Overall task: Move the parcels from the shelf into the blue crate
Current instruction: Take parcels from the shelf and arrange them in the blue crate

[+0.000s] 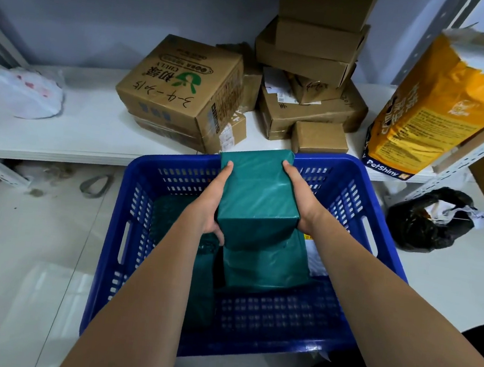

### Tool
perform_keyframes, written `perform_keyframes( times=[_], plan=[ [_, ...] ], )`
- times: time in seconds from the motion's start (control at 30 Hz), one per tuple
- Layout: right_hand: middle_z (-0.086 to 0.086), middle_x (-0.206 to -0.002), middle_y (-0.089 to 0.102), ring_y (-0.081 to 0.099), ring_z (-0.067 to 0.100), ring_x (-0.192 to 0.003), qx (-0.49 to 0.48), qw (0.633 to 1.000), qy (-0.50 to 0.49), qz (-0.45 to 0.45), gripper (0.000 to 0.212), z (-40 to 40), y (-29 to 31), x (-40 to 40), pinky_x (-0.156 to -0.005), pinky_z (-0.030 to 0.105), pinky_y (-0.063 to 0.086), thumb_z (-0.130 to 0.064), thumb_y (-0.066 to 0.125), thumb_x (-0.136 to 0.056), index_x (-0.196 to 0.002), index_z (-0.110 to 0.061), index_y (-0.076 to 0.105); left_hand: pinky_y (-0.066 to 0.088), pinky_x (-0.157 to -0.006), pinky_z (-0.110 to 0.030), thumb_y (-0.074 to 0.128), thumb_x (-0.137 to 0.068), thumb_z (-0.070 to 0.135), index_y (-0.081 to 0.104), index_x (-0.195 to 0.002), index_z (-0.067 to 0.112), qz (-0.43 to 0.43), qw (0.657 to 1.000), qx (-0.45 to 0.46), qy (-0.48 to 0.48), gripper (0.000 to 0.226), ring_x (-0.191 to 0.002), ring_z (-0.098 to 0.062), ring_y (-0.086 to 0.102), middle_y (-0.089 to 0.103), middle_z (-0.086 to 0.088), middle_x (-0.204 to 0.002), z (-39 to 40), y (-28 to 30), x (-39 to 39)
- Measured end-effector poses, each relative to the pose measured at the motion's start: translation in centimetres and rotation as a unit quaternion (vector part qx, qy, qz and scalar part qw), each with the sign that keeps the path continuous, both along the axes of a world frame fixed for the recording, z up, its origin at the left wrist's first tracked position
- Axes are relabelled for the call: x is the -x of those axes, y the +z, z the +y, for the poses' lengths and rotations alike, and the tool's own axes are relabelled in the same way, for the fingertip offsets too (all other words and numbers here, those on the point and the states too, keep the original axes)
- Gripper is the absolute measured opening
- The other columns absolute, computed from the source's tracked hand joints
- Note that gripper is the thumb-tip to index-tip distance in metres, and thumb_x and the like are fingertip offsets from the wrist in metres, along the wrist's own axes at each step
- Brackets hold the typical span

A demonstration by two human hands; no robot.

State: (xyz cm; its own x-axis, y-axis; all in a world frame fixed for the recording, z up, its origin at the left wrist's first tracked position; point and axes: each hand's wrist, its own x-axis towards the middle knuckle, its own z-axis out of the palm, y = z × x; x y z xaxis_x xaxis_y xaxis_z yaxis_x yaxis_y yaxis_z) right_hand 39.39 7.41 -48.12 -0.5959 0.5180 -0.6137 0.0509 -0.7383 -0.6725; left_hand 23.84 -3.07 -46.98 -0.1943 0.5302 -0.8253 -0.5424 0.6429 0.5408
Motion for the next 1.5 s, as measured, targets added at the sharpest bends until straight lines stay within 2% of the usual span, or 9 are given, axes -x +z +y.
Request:
perform_keyframes(
  times=[0.07,0.27,0.63,0.93,1.07,1.2,1.27,1.37,1.5],
  plan=[
    [0.009,-0.115,0.072,0.068,0.027,-0.108,-0.006,1.0,0.003,-0.003,0.059,-0.1,-0.1,0.1,-0.101,0.044,0.05,-0.064,0.056,-0.085,-0.123,-0.02,0.065,0.03,-0.081,-0.086,0.061,-0.055,0.09,0.06,-0.114,0.032,-0.019,1.0,0.01,0.005,0.083,-0.118,-0.043,0.052,0.062,-0.011,-0.12,-0.4,0.2,0.2],
    [0.009,-0.115,0.072,0.069,0.027,-0.107,-0.018,1.0,-0.002,0.0,0.057,-0.3,-0.3,0.0,-0.102,0.044,0.049,-0.064,0.055,-0.086,-0.121,-0.02,0.066,0.046,-0.078,-0.076,0.067,-0.055,0.086,0.058,-0.116,0.031,-0.024,0.999,0.005,0.039,0.083,-0.109,-0.042,0.058,0.062,-0.011,-0.119,-0.5,0.2,-0.4],
    [0.009,-0.115,0.072,0.068,0.027,-0.108,0.0,1.0,0.001,0.004,0.059,0.2,-0.6,0.2,-0.101,0.043,0.05,-0.064,0.057,-0.085,-0.123,-0.02,0.065,0.048,-0.08,-0.073,0.072,-0.055,0.081,0.06,-0.118,0.03,-0.041,0.997,-0.005,0.058,0.082,-0.108,-0.04,0.061,0.065,-0.011,-0.119,-0.2,-0.5,0.0],
    [0.008,-0.114,0.072,0.069,0.027,-0.107,-0.016,1.0,-0.001,-0.009,0.059,-0.8,0.6,0.7,-0.102,0.043,0.049,-0.065,0.056,-0.085,-0.122,-0.02,0.065,0.054,-0.084,-0.06,0.07,-0.057,0.08,0.062,-0.115,0.025,-0.021,0.997,-0.012,0.08,0.08,-0.103,-0.033,0.066,0.069,-0.01,-0.113,-1.0,-0.1,-0.3],
    [0.008,-0.114,0.072,0.068,0.026,-0.108,-0.017,1.0,0.016,-0.004,0.059,-2.4,1.7,0.2,-0.098,0.041,0.051,-0.066,0.051,-0.088,-0.123,-0.021,0.065,0.052,-0.089,-0.056,0.066,-0.065,0.078,0.062,-0.118,0.025,-0.026,0.996,-0.036,0.074,0.076,-0.105,-0.032,0.067,0.072,-0.009,-0.111,-3.1,-0.1,-0.2],
    [0.01,-0.113,0.072,0.069,0.026,-0.106,-0.024,1.0,0.01,0.003,0.074,-3.4,2.9,-0.9,-0.094,0.039,0.053,-0.075,0.033,-0.089,-0.121,-0.018,0.067,0.05,-0.088,-0.064,0.066,-0.07,0.074,0.063,-0.121,0.028,-0.041,0.993,-0.074,0.077,0.069,-0.108,-0.034,0.066,0.073,-0.008,-0.112,-5.1,-0.2,-0.2],
    [0.012,-0.11,0.073,0.071,0.026,-0.098,-0.016,1.0,-0.008,0.001,0.08,-3.4,3.6,-1.6,-0.084,0.035,0.056,-0.077,0.028,-0.089,-0.119,-0.015,0.069,0.054,-0.087,-0.053,0.057,-0.079,0.073,0.061,-0.125,0.03,-0.027,0.995,-0.094,0.024,0.063,-0.107,-0.028,0.067,0.072,-0.004,-0.115,-5.9,0.2,-0.8],
    [0.014,-0.111,0.072,0.072,0.028,-0.095,-0.003,0.999,-0.039,0.014,0.082,-3.3,4.1,-2.9,-0.076,0.036,0.058,-0.076,0.028,-0.089,-0.123,-0.012,0.066,0.058,-0.075,-0.037,0.058,-0.084,0.059,0.049,-0.137,0.034,-0.038,0.99,-0.13,-0.034,0.059,-0.108,-0.02,0.067,0.068,0.0,-0.125,-6.8,0.5,-1.9],
    [0.017,-0.12,0.068,0.065,0.035,-0.112,0.011,0.998,-0.056,0.016,0.082,-4.3,4.2,-4.9,-0.095,0.047,0.051,-0.077,0.026,-0.089,-0.127,-0.015,0.063,0.053,-0.092,-0.051,0.074,-0.081,0.035,0.031,-0.143,0.053,-0.05,0.98,-0.181,-0.061,0.078,-0.122,-0.025,0.059,0.06,0.002,-0.136,-7.4,-0.6,-2.5]
  ],
)
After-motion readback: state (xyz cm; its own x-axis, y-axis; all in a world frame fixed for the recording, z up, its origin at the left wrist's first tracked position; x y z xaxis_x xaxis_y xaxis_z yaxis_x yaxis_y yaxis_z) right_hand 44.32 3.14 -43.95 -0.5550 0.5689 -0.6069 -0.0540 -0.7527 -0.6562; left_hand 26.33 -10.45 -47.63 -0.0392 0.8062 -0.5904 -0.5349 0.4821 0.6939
